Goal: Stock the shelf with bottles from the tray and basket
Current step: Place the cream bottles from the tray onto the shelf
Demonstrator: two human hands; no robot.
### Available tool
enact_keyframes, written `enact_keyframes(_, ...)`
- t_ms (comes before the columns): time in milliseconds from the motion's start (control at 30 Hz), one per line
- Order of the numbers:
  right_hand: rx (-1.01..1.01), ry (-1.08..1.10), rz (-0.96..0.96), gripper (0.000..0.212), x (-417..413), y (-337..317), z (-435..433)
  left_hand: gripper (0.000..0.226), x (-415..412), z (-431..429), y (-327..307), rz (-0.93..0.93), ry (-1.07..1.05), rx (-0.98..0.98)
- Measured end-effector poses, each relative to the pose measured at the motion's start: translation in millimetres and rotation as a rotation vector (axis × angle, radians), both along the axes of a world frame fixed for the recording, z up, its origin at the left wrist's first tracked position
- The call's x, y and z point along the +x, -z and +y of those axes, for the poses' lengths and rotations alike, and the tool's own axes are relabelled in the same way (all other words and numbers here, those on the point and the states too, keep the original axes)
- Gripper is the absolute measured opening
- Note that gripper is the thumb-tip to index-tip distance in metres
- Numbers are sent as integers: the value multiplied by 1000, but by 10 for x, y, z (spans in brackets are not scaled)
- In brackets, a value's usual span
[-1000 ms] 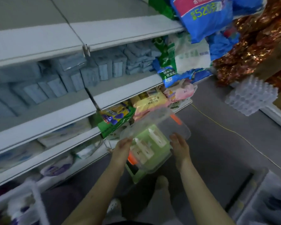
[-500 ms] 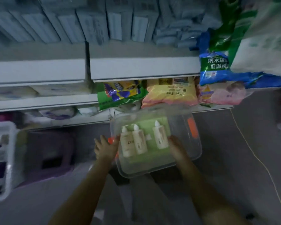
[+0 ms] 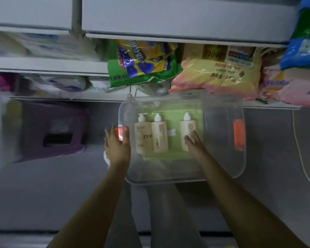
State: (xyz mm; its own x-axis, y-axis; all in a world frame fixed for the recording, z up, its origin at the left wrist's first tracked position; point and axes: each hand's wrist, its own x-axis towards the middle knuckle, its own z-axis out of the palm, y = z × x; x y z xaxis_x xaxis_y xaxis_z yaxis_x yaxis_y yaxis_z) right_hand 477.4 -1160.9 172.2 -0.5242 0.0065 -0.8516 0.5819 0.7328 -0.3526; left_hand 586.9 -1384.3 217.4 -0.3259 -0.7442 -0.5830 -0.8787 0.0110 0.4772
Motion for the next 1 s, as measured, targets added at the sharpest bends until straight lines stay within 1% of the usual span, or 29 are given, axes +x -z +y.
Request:
enact_keyframes(67, 7, -32, -18, 68, 14, 127, -16, 66, 15, 19, 39, 59, -27, -12)
enact_keyframes(133, 46, -33, 19, 75, 32, 255, 5, 70, 38, 30, 95, 110, -64, 1)
enact_keyframes(233, 63, 25, 97, 82, 22, 404, 99, 84, 65, 45, 155, 158, -126, 42)
enact_keyframes(300, 46, 87, 165, 81, -18, 473, 168, 90, 86, 47, 195, 167, -150, 65)
enact_keyframes(367, 41, 147, 214, 75, -71, 536, 222, 90, 89, 53, 200, 165, -144, 62)
enact_keyframes(433, 56, 199, 231, 69, -127, 598, 276, 90, 73, 56, 182, 163, -135, 38)
enact_keyframes(500, 73, 224, 231, 68, -194, 668, 333, 89, 65, 53, 185, 171, -135, 32)
enact_keyframes(600, 122, 173, 200, 72, -247, 796, 389, 86, 59, 49, 165, 177, -138, 49)
enact_keyframes(700, 204, 59, 166, 84, -252, 908, 377, 82, 55, 48, 138, 188, -144, 61)
enact_keyframes(733, 201, 70, 144, 81, -244, 874, 332, 82, 62, 47, 147, 199, -147, 68)
enact_keyframes(833, 87, 200, 23, 52, -185, 636, 166, 68, 53, 51, 99, 229, -141, 81)
enact_keyframes(900, -19, 295, -38, 44, -92, 378, 53, 59, 49, 56, 54, 248, -147, 92)
enact_keyframes(933, -68, 326, -34, 42, -35, 208, -12, 63, 50, 52, 56, 254, -151, 103)
enact_keyframes(1000, -166, 362, 5, 40, 113, -174, -136, 83, 50, 23, -7, 263, -157, 198)
